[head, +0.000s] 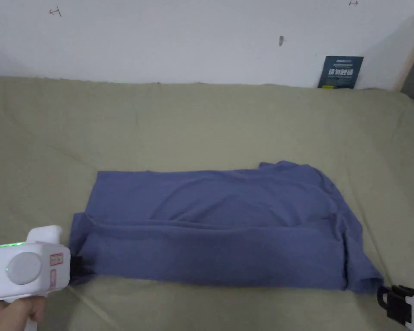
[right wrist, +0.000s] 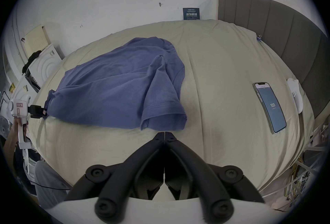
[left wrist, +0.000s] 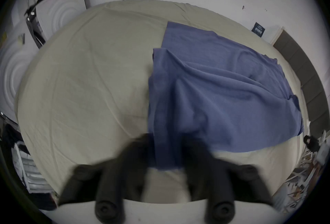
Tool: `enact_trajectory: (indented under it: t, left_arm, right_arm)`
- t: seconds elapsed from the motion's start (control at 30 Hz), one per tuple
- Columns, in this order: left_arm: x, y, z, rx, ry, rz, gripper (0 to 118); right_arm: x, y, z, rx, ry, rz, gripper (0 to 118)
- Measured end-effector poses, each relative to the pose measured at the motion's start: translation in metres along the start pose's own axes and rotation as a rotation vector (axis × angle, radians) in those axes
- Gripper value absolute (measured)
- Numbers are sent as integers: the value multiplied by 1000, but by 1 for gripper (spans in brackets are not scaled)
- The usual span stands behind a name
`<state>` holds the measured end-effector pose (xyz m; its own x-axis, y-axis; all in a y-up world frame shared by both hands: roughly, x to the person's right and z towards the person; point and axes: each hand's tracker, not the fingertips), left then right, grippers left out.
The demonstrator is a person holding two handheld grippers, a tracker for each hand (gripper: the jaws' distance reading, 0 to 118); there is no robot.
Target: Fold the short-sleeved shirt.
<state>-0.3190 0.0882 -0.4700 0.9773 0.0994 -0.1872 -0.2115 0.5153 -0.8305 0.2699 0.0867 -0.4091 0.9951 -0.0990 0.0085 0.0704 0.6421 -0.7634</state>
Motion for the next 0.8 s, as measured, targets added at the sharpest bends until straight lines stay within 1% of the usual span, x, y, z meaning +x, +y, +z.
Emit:
enact_trajectory:
  t: [0.03, 0.07, 0.1, 0.17, 0.2, 0.23, 0.3, 0.37, 0.4, 0.43, 0.47, 0.5, 0.53, 0.57, 0.6, 0.63, 0.67, 0.73, 0.8]
  left_arm:
    - [4, 1, 1, -22, 18, 9, 4]
    - [-9, 5, -5, -31, -7, 22, 4]
    - [-11, 6, -4, -27, -6, 20, 4]
    - [-14, 9, -6, -34, -7, 17, 4]
    - [-7, 5, -5, -25, 6, 8, 4]
    - [-6, 5, -5, -26, 8, -3, 4]
    - [-5, 6, -4, -25, 15, -18, 4]
    - [-6, 8, -7, -31, 16, -27, 4]
    - [-7, 10, -8, -32, 18, -31, 4]
    - [-7, 12, -9, -36, 18, -33, 4]
    - [-5, 10, -8, -36, 19, -36, 4]
    - [-5, 11, -9, -40, 20, -42, 4]
    - [-6, 12, -10, -40, 22, -44, 4]
    - [-7, 14, -11, -47, 20, -47, 4]
    - [-7, 13, -11, -48, 20, -49, 4]
    - [-8, 14, -10, -50, 16, -50, 4]
    - [-9, 15, -9, -51, 15, -56, 4]
    - [-10, 14, -6, -50, 13, -57, 4]
    - [-11, 15, -3, -50, 18, -60, 4]
  right_arm:
    - [0, 3, -1, 3, -3, 0, 1]
    - [0, 6, -2, 8, 1, -4, 18]
    - [0, 9, -2, 12, 13, -13, 53]
    - [-3, 14, 1, 18, 24, -28, 82]
    - [-2, 16, -4, -9, 80, -40, 96]
    - [-3, 19, -9, -37, 83, -50, 118]
    - [-2, 19, -26, -11, 67, -49, 118]
    - [-2, 26, -48, -38, 43, -46, 118]
    - [4, 28, -48, -59, 38, -55, 118]
    - [8, 31, -59, -91, 55, -57, 117]
    - [9, 34, -67, -118, 67, -50, 101]
    - [9, 36, -75, -117, 45, -33, 70]
    - [16, 38, -78, -110, 7, -3, 21]
    - [19, 38, -83, -114, 7, 12, 6]
    - [21, 39, -82, -114, 40, -7, 6]
    - [22, 40, -81, -130, 50, -27, 6]
    - [18, 41, -61, -116, 45, -29, 6]
    - [19, 41, -53, -98, 49, -40, 6]
    - [17, 41, -42, -85, 45, -30, 6]
